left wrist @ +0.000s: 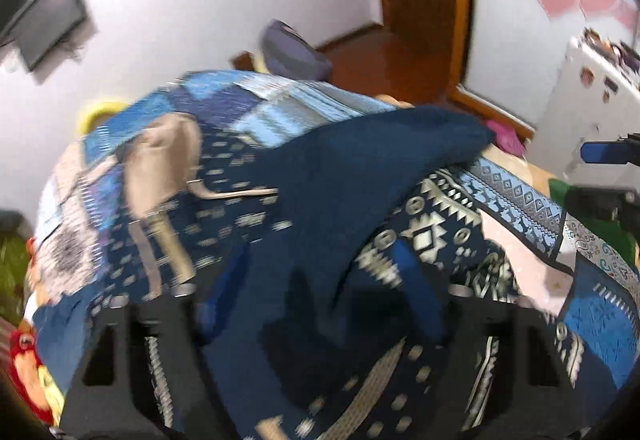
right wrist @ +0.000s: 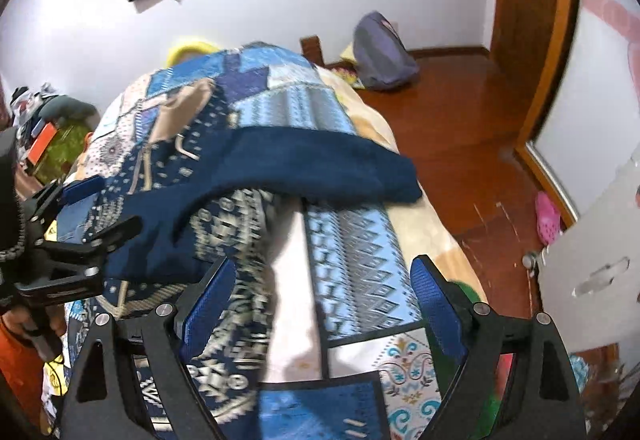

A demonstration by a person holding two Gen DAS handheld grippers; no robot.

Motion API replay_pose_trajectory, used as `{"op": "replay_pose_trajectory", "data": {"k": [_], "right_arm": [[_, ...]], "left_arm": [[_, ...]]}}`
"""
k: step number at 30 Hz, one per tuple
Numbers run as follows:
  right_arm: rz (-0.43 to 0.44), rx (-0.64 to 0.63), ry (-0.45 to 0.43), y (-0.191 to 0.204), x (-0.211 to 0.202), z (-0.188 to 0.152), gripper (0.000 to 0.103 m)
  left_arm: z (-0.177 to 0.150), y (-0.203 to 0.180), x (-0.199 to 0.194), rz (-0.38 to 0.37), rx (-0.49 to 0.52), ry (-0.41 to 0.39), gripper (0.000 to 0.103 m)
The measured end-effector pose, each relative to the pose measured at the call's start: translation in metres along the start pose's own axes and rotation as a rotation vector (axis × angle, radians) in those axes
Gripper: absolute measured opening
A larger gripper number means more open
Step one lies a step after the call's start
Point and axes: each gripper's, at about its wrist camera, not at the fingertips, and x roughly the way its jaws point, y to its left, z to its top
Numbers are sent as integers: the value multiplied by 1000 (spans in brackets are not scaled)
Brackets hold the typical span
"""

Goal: Fold large clothes

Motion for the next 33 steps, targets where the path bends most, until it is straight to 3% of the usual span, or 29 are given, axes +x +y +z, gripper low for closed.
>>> {"op": "replay_pose_trajectory", "data": {"k": [4, 8, 10, 13, 19, 22, 24, 28, 30, 33], "right_arm": [[0, 24, 37, -8, 32, -5, 88], [15, 38, 56, -4, 62, 0, 88], [40, 51, 73, -2, 76, 5, 88], [51, 31, 75, 9, 87, 12, 88], [29, -94, 92, 40, 103, 15, 88], [27, -107, 138, 44, 115, 10, 88], [7, -136, 121, 48, 114, 8, 88], [16, -131, 131, 47, 115, 9, 88], [11, -131, 133, 48, 115, 9, 88], [-16, -148, 129, 53, 116, 8, 89]], "left_arm": [[20, -15, 30, -26, 42, 1, 62], [34, -19, 52, -59, 64, 16, 26], [38, -14, 55, -70, 58, 10, 16], [41, 6, 44, -124, -32, -14, 5], [36, 61, -24, -99, -219, -139, 4], [18, 89, -62, -41, -286, -187, 4], [-2, 107, -77, -16, -331, -183, 4], [-55, 130, -74, 23, -396, -94, 5], [-87, 135, -57, 28, -418, -11, 11], [-128, 133, -28, 29, -407, 129, 33]]}}
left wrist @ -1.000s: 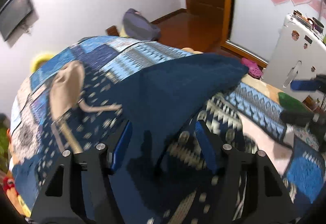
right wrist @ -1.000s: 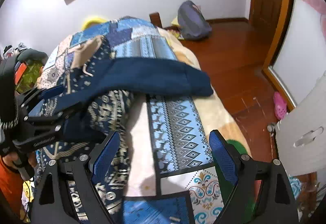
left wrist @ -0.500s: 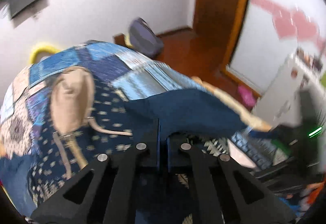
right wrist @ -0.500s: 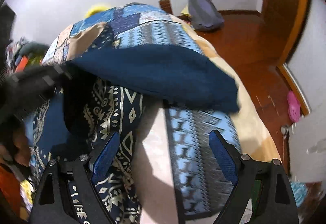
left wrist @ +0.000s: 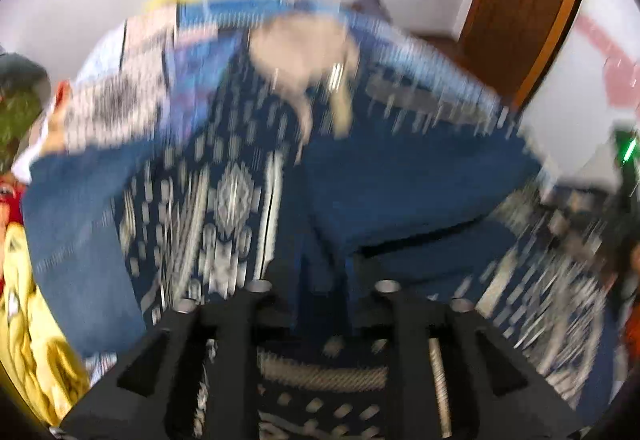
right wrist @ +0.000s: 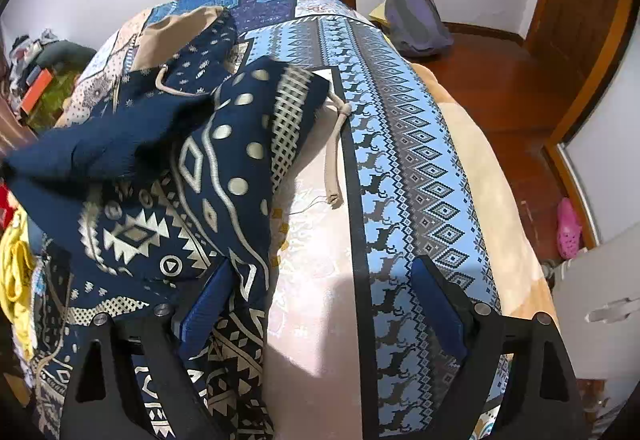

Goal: Fold large clothes

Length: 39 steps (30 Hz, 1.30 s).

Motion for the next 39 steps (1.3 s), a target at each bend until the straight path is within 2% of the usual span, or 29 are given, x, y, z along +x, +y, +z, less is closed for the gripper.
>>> {"op": "replay_pose_trajectory", "data": {"k": [1, 2, 4, 5, 6, 8, 11, 14, 17, 19, 22, 24, 25, 26, 27, 29, 30, 34, 39], "right_arm": [[-5, 1, 1, 1, 0, 0, 89], [-6, 5, 3, 1, 0, 0, 89], [-2, 22, 15, 0, -1, 1, 89], [-3, 28, 24, 0, -2, 1, 89], [-5, 31, 30, 1, -4, 0, 89], [-17, 35, 41, 2, -10, -2, 89], [-22, 19, 4, 5, -28, -5, 89], [-5, 20, -31, 5, -46, -7, 89], [6, 23, -54, 3, -62, -11, 89], [3, 19, -77, 1, -72, -14, 89], [-30, 14, -92, -3, -81, -17, 89], [-43, 12, -88, -8, -84, -21, 89], [-43, 9, -86, -9, -85, -23, 89], [-45, 6, -86, -11, -86, -24, 89], [-47, 0, -84, -12, -85, -25, 89], [-57, -17, -79, -13, -82, -26, 89], [-61, -23, -78, -13, -80, -26, 89], [-56, -24, -68, -8, -68, -21, 89], [-27, -19, -66, 5, -59, -12, 89]], "left_arm": [[-9, 3, 5, 5, 8, 23, 40], [-17, 3, 10, 7, 21, 45, 41], [-25, -4, 7, 21, 54, 38, 44], [-25, -8, 4, 34, 74, 34, 50], [-23, -14, -1, 46, 105, 23, 54], [-22, -26, -13, 47, 152, -12, 69], [-12, -52, -33, 44, 246, -104, 82], [-2, -82, -38, 30, 317, -157, 87], [9, -113, -18, -33, 386, -123, 87], [13, -128, -3, -46, 416, -98, 87], [25, -151, 23, -26, 438, -64, 70], [33, -155, 34, -47, 410, -35, 70], [38, -156, 39, -59, 390, -17, 65], [43, -154, 43, -77, 373, -3, 54], [46, -152, 45, -86, 362, 0, 48], [52, -144, 42, -104, 333, 1, 24], [53, -140, 39, -115, 316, -3, 19], [61, -106, 15, -188, 189, -35, 13], [64, -51, -36, -107, 107, -170, 11]]}}
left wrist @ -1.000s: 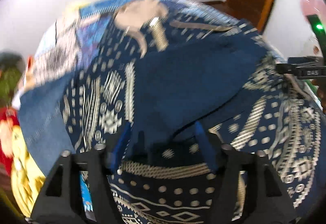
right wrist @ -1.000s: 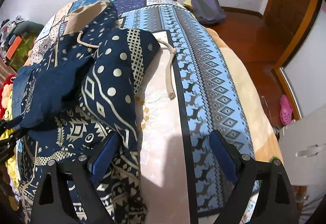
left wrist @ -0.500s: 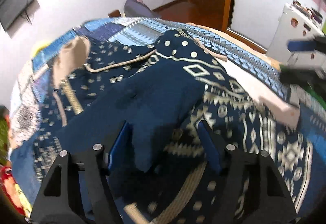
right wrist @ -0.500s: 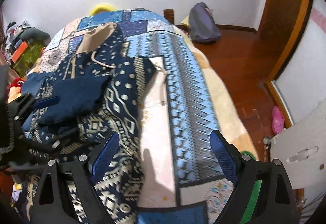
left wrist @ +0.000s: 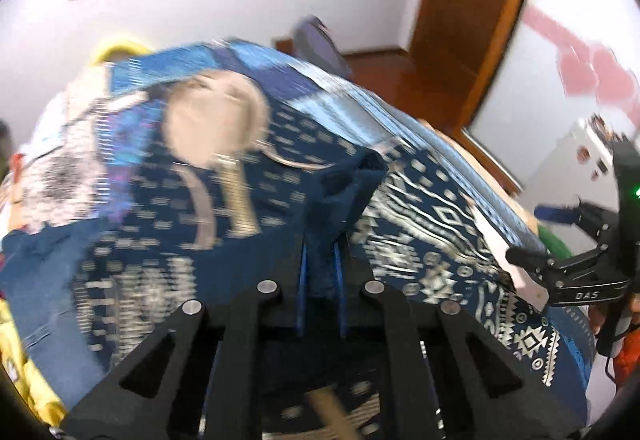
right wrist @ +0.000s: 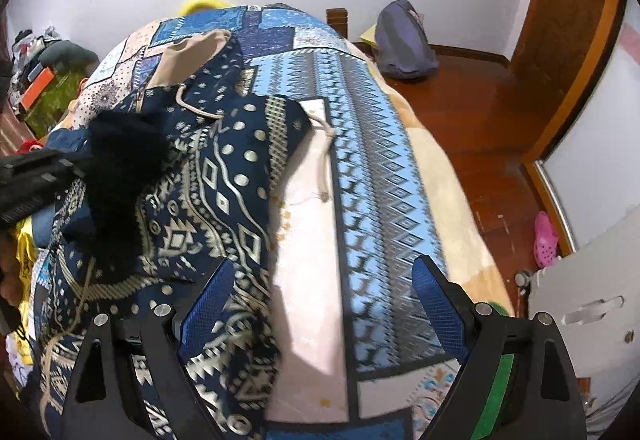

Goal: Fold large clothes

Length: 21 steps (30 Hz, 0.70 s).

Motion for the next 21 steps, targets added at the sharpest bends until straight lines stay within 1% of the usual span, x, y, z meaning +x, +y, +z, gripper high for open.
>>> {"op": "replay_pose_trajectory", "data": {"k": [1, 5, 9, 12, 15, 17, 19, 21], "right_arm": [[7, -3, -2, 4, 1, 2, 89], [21, -23, -6, 19, 6, 8, 89], [29, -17, -3, 30, 15, 18, 89], [49, -1, 9, 38, 25, 25, 89], [33, 6, 47, 43, 44, 28, 89], [7, 0, 86, 45, 60, 26, 89], [1, -2, 115, 43, 71, 22, 89], [-2, -16, 104, 41, 72, 22, 89]], "left_arm": [[0, 8, -7, 15, -10, -14, 11], [-12, 59, -50, 133, -65, -90, 11], [-31, 103, -71, 184, -141, -102, 10], [-51, 130, -72, 214, -190, -79, 10], [-74, 152, -68, 258, -231, -40, 9], [-90, 168, -63, 265, -270, -19, 9], [-104, 181, -55, 259, -302, 13, 9], [-118, 191, -46, 266, -317, 52, 10]]}}
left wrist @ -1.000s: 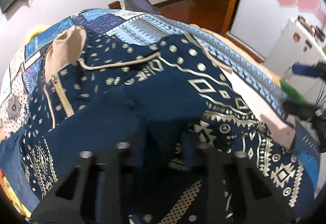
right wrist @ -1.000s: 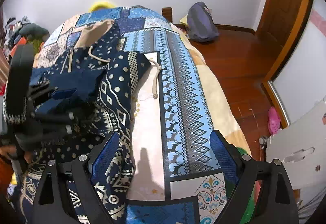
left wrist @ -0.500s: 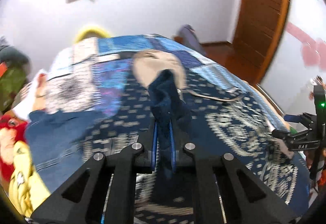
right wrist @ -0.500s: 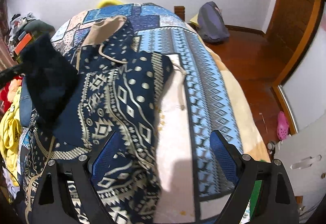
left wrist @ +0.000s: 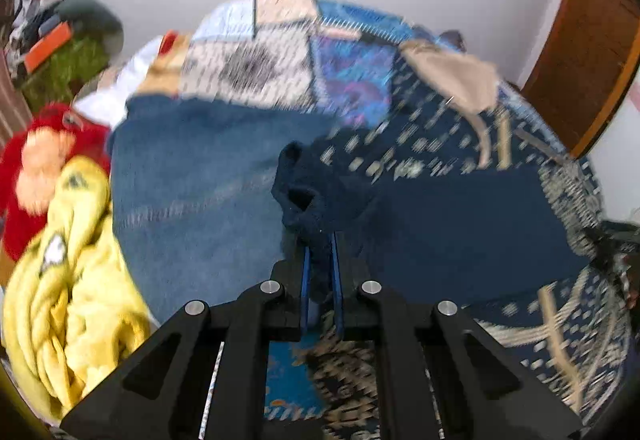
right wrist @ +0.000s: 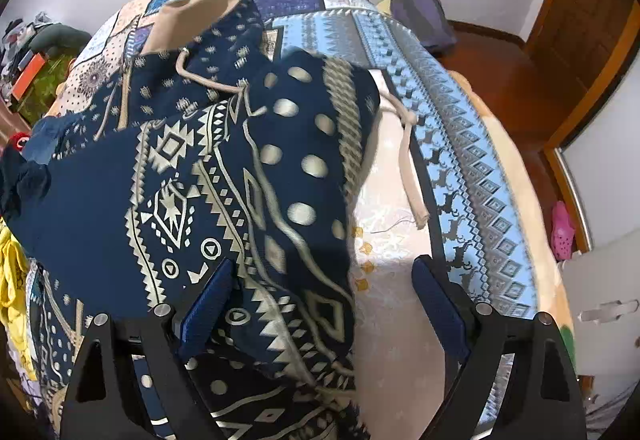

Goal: Fold large clothes

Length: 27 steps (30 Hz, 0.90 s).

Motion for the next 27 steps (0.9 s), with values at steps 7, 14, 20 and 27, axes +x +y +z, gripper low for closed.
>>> {"op": "replay_pose_trajectory", "data": {"k": [7, 14, 20, 27], "right_arm": [[-46, -88, -4, -6, 0, 0, 97], [-57, -24, 13, -12, -12, 2, 97], [-117, -120, -65, 10, -55, 6, 97], [-74, -173, -210, 38, -105, 33, 97]], "left_arm": [[-34, 16, 33, 2, 6, 147, 15], [-44, 14, 19, 71, 96, 155, 30], [-19, -3, -33, 80, 155, -2, 63], [29, -44, -65, 69, 247, -148, 82]]}}
